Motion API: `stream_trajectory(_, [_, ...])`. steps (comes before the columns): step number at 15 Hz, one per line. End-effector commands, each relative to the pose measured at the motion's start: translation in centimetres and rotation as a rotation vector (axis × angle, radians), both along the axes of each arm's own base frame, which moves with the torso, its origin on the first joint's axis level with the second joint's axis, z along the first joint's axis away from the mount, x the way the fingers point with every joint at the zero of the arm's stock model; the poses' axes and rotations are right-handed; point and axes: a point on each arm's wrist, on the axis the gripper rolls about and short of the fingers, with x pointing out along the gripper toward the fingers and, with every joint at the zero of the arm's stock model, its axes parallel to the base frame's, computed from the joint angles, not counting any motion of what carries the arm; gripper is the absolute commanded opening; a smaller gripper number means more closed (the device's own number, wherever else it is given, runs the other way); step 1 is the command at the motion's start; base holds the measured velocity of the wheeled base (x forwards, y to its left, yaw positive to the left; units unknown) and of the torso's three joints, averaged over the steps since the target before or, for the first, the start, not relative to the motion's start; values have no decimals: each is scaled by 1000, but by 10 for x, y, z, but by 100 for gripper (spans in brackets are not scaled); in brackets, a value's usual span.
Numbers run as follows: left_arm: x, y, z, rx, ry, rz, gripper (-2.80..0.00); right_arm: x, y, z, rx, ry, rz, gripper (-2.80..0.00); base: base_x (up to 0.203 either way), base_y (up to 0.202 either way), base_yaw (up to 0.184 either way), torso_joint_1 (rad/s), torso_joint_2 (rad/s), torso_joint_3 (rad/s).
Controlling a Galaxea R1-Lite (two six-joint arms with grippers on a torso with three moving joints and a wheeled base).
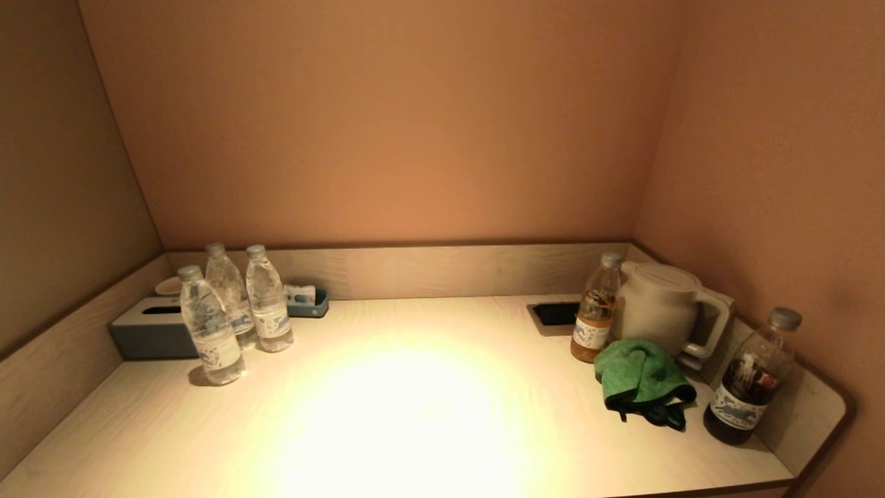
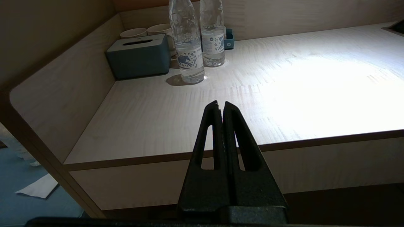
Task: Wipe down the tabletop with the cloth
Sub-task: Pick up the tablecloth
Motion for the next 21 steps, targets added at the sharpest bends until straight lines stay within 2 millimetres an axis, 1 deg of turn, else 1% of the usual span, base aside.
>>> stream_trajectory(1, [0, 0, 0, 1, 0, 0, -280, 0, 0, 0, -3, 1, 1, -280, 0, 0, 0, 0, 0, 0])
stream_trajectory(15, [0, 0, 0, -1, 2, 0, -280, 0, 0, 0, -8, 4, -1, -280, 0, 0, 0, 0, 0, 0])
stream_trajectory(18, [0, 0, 0, 1, 0, 0, -280, -2, 0, 4, -13, 14, -2, -280, 0, 0, 0, 0, 0, 0])
stream_trajectory(19, [0, 0, 0, -1, 0, 0, -280, -5, 0, 13, -12, 15, 2, -280, 0, 0, 0, 0, 0, 0])
stream_trajectory(20, [0, 0, 0, -1, 0, 0, -280, -8, 0, 26, -10, 17, 6, -280, 0, 0, 0, 0, 0, 0])
stream_trajectory(21, [0, 0, 0, -1, 0, 0, -280, -7, 0, 39, -8, 59, 11, -280, 0, 0, 0, 0, 0, 0])
